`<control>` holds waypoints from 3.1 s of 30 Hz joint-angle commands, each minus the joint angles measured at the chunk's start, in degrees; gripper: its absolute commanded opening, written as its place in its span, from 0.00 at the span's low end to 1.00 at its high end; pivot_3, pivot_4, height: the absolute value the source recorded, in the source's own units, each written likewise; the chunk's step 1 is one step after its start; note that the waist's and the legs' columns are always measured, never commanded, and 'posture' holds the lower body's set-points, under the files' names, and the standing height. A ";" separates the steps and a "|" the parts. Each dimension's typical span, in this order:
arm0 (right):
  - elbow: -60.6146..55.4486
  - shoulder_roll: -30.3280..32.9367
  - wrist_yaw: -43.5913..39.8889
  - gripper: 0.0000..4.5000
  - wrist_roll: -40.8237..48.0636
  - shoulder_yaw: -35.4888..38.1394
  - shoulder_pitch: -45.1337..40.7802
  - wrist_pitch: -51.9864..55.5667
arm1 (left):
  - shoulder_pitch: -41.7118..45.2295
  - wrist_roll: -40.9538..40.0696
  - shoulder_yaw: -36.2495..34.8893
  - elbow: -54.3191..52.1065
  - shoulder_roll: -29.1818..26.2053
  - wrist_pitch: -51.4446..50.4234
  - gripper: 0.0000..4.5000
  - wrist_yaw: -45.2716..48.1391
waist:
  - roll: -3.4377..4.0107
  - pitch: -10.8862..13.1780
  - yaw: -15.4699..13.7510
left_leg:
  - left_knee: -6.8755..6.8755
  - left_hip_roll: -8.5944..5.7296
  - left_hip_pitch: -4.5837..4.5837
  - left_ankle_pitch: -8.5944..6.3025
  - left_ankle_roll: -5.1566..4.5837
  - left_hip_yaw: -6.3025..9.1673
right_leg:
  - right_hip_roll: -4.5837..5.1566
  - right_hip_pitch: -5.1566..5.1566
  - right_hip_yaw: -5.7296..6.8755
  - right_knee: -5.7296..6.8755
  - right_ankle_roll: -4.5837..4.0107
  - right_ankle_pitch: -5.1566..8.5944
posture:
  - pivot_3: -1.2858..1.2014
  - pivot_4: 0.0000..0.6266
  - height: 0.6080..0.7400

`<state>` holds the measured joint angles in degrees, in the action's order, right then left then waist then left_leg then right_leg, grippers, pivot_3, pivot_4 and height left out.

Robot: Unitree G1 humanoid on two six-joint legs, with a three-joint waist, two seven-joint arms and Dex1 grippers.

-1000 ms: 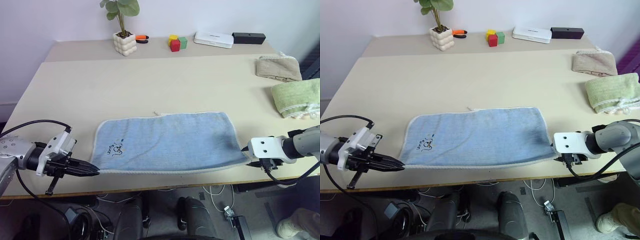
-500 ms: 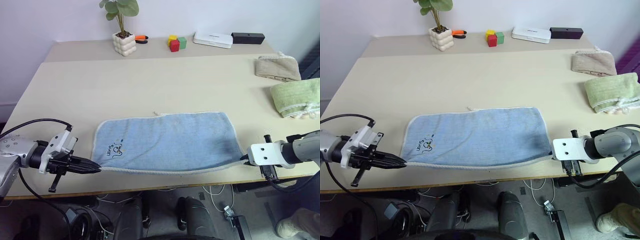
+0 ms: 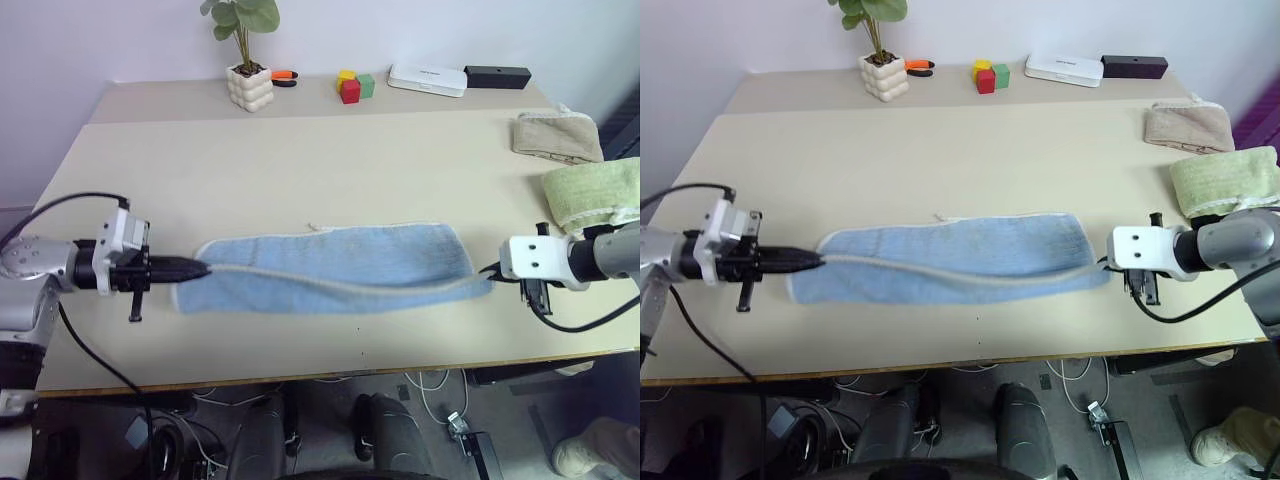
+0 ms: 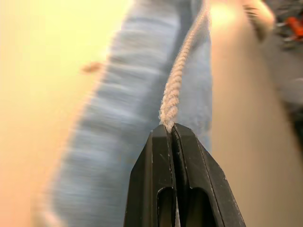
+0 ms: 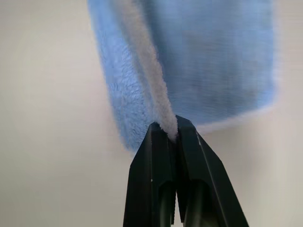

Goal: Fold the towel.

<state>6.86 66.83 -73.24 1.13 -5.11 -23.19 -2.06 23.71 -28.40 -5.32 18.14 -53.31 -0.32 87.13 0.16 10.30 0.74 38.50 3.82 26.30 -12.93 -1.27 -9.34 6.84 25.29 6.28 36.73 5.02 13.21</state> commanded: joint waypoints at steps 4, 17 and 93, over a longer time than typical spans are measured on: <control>10.84 -6.70 2.46 0.00 -5.96 -4.43 -12.17 -4.53 | 8.78 6.01 0.51 13.36 4.74 7.23 0.00 -1.07 | 0.01 0.01 0.12 | 0.34 0.03 0.03 -0.01 0.00 -0.07 | -0.01 0.02 0.00 0.34 0.01 0.02 | 0.52 0.24 1.00; 27.15 -12.66 8.07 0.00 -12.84 -7.41 -22.82 -14.13 | 14.47 11.07 0.33 27.63 8.64 16.01 0.00 -2.63 | 0.00 0.01 0.04 | 0.55 0.04 0.15 -0.04 -0.07 -0.04 | 0.00 0.03 0.02 0.44 0.04 0.02 | 0.52 0.24 1.00; 9.16 -49.95 59.57 0.19 8.09 15.98 -1.33 11.08 | 4.14 -10.52 -19.07 7.80 35.21 -18.34 0.20 -49.14 | -0.20 -0.26 0.17 | 0.54 -0.04 -0.13 -0.08 -0.13 0.48 | -0.06 -0.62 0.14 0.33 0.09 0.05 | 0.52 0.24 1.00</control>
<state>18.91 16.52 -12.44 6.98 9.32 -24.49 9.34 27.58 -38.27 -24.10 27.49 -16.99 -18.75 36.41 -0.04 10.05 0.91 39.04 3.78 26.17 -13.02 -1.39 -8.86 6.77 24.68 6.42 37.06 5.11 13.26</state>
